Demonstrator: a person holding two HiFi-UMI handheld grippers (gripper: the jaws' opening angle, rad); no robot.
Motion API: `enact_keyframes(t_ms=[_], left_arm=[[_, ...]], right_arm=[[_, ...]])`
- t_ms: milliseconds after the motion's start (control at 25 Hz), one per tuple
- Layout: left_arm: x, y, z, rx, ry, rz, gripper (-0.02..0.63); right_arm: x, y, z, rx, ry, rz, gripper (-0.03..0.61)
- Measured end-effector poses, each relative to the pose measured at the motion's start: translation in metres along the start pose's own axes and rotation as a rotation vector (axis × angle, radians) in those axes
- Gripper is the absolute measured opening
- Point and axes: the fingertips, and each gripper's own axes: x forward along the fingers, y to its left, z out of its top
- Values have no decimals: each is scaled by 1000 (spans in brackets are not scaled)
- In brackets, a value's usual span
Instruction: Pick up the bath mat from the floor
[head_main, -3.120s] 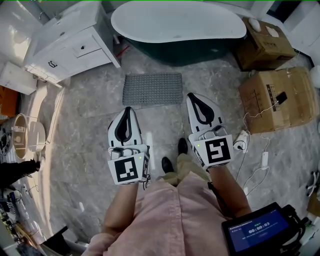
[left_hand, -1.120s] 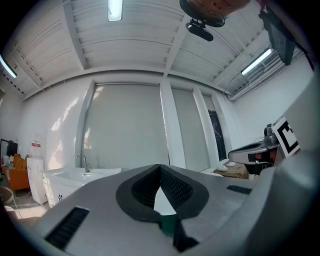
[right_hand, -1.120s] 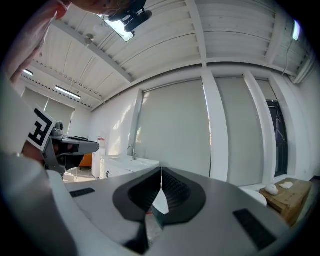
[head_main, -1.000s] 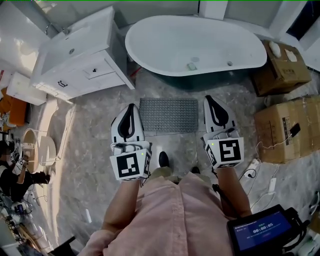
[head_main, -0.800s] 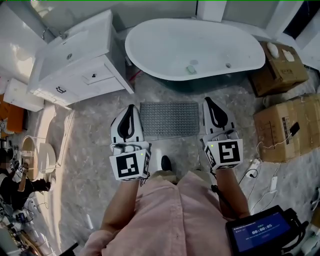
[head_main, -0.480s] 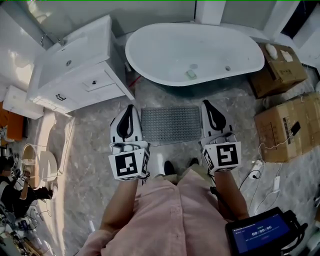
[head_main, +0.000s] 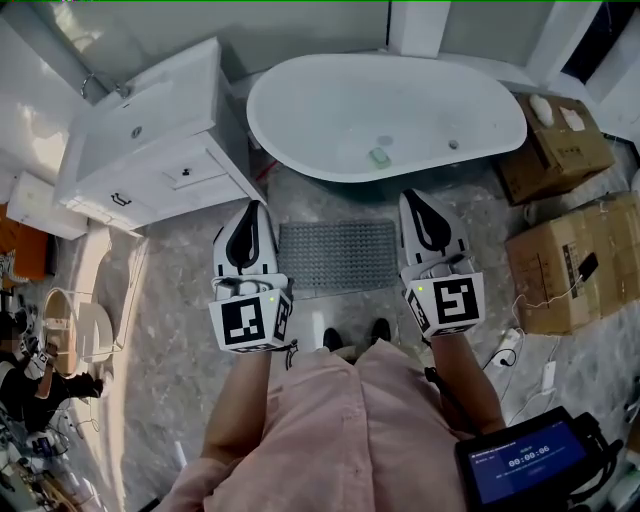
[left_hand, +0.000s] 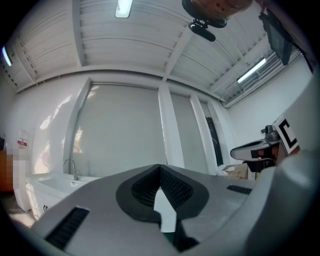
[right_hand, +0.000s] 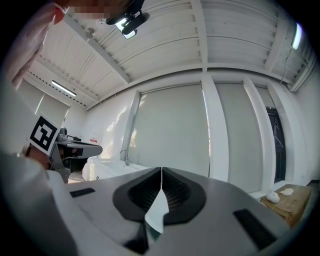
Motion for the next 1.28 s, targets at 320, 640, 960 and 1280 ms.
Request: enact_keyframes(t_ms=[320,640,960,1280], left_arm=[[14,-10,-12,-14,71,6,23],[4,-19,-53,-46,173,8,25],[-15,-28,-106,-82,290,-7,25],[-39,-29,-182,-110,415,-20,23]], right_arm=[[10,-23,-13,16,49,42,18],[0,-28,-47,33,138,75,18],[-19,-27,-111,86,271,63,18],[-34,-11,-193,136,402,52,18]])
